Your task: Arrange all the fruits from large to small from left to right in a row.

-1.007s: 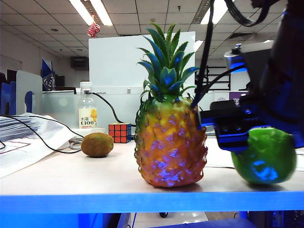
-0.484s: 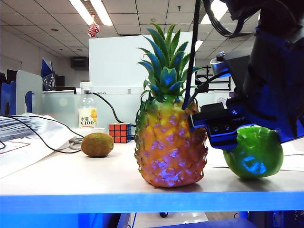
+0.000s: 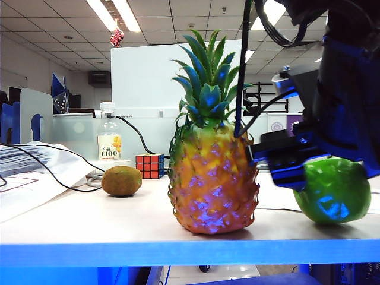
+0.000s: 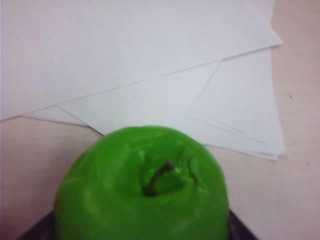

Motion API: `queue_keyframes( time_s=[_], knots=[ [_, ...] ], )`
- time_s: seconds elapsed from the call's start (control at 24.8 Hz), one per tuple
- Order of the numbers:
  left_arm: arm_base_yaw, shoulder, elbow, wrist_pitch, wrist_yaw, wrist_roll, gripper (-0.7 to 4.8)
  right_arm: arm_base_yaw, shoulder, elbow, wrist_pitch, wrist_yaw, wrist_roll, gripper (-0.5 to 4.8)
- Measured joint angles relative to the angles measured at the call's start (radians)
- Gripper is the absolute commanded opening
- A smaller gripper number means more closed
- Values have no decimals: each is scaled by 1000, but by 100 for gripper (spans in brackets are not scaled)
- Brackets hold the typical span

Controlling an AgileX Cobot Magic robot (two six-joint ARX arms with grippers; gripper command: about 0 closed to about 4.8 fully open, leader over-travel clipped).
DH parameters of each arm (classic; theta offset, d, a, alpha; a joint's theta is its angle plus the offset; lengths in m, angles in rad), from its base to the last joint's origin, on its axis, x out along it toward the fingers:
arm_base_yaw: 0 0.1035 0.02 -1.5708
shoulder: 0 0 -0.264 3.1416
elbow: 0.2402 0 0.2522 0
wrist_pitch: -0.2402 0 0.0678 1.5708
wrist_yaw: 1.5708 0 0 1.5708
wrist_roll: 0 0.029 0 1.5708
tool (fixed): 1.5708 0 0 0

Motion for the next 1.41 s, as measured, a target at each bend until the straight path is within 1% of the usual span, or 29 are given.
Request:
queue_keyframes(
  time_s=[0.24,0.32,0.56,0.73,0.85,0.93,1.01,1.05,1.09,1.17,1.21,1.25,1.29,1.33,1.37,1.41],
  knots=[
    [-1,2,-2,23,-21,13,479,0,0,0,0,0,0,17],
    [0,2,-2,57,-26,44,479,0,0,0,0,0,0,17],
    [0,2,-2,226,-28,169,479,0,0,0,0,0,0,17],
    [0,2,-2,272,-43,241,479,0,0,0,0,0,0,17],
    [1,2,-2,298,-84,285,479,0,0,14,-1,0,0,17],
    [2,2,-2,344,-91,330,479,0,0,26,0,0,0,17],
    [2,2,-2,459,-90,418,479,0,0,30,-1,0,0,17],
    [2,2,-2,575,-68,492,479,0,0,31,-1,0,0,17],
    [3,1,0,675,-19,555,479,0,0,31,-1,0,0,17],
    [5,0,13,883,120,691,479,0,0,31,-1,0,-1,17],
    [5,2,48,974,200,785,479,0,0,31,-1,0,-1,17],
    [6,2,93,1010,262,853,479,0,0,31,-1,0,-1,17],
    [11,0,165,1024,345,935,479,0,0,31,-1,0,-1,17],
    [19,0,234,999,408,1001,479,0,0,31,-1,0,-2,17],
    [37,-3,330,924,473,1089,479,0,0,33,-1,0,-3,17],
    [52,-14,378,863,493,1136,479,1,1,38,-1,0,-5,17]
  ],
)
